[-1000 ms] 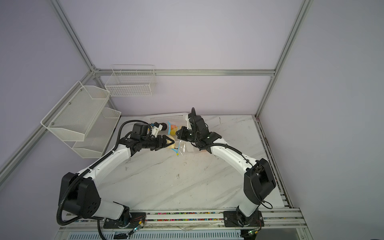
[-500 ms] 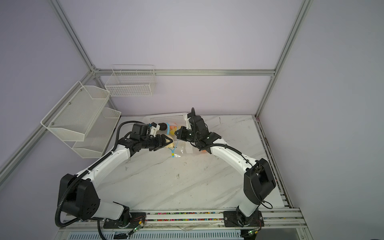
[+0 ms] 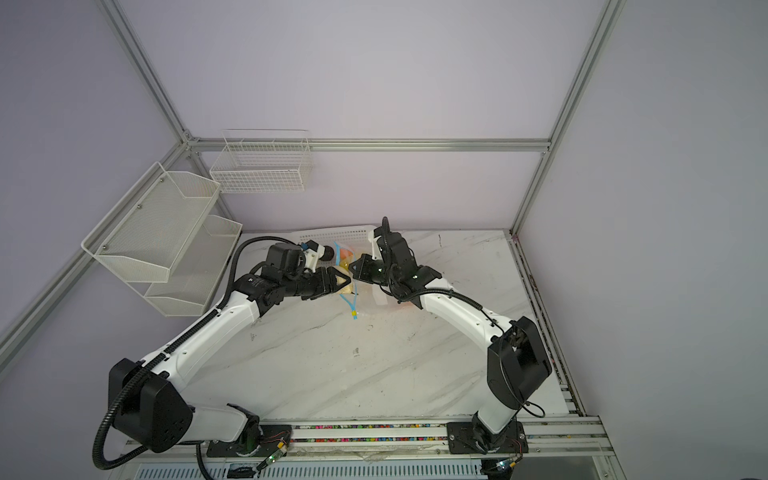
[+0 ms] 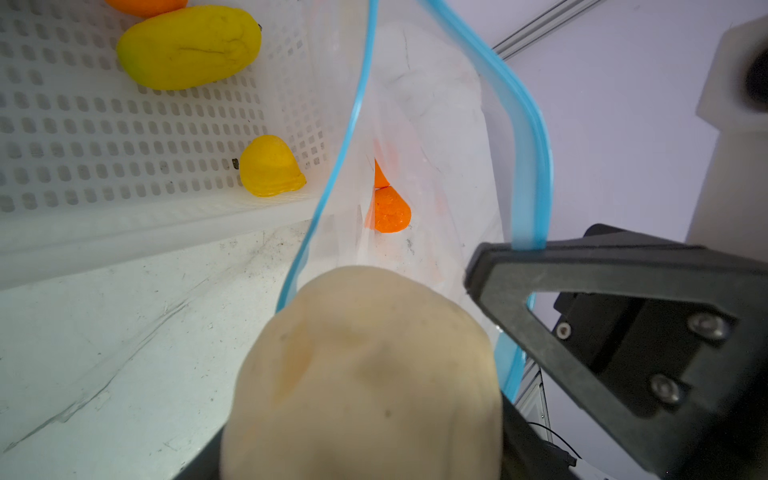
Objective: Place the food in the zip-top bag and seal the zipper
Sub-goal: 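Lower the held pear into the bag mouth beside the right gripper, then open the left gripper to release the pear inside the bag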
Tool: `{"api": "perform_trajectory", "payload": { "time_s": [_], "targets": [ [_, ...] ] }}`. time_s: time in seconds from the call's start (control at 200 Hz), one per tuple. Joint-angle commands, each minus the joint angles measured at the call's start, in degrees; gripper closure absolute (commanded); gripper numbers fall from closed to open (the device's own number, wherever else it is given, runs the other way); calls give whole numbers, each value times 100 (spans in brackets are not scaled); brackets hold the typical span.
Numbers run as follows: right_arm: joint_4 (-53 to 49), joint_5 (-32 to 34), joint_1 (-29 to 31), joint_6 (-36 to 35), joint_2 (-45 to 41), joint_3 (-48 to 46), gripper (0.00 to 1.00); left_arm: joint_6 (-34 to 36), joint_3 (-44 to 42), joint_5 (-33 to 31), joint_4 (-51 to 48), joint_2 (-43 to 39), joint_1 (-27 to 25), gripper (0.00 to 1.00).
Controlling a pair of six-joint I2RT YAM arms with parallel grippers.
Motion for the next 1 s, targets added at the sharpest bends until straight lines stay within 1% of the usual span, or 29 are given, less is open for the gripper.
{"api": "perform_trajectory", "payload": {
  "time_s": [0.0,0.055,0.08,0.235,0.39,0.505,0.765,0.865,0.995],
  "targets": [
    [206,-71,54,71,-184,-76,100,269,638,-228,-195,47,-109,53],
    [203,-74,54,71,-184,-81,100,326,693,-270,-264,51,-143,52],
    [203,-70,51,74,-184,-81,100,343,716,-289,-301,253,-162,52],
    [217,-69,50,71,-193,-77,100,492,903,-551,-597,402,-260,51],
    [228,-78,50,82,-185,-86,100,664,1158,-825,-963,586,-374,47],
    [234,-85,58,77,-184,-88,100,674,1204,-836,-990,610,-402,41],
    [250,-87,51,76,-171,-111,100,727,1279,-861,-987,583,-433,21],
    [265,-96,53,86,-167,-118,100,730,1284,-857,-991,580,-435,17],
    [265,-96,59,79,-163,-122,100,727,1279,-851,-989,558,-436,13]
  ]
}}
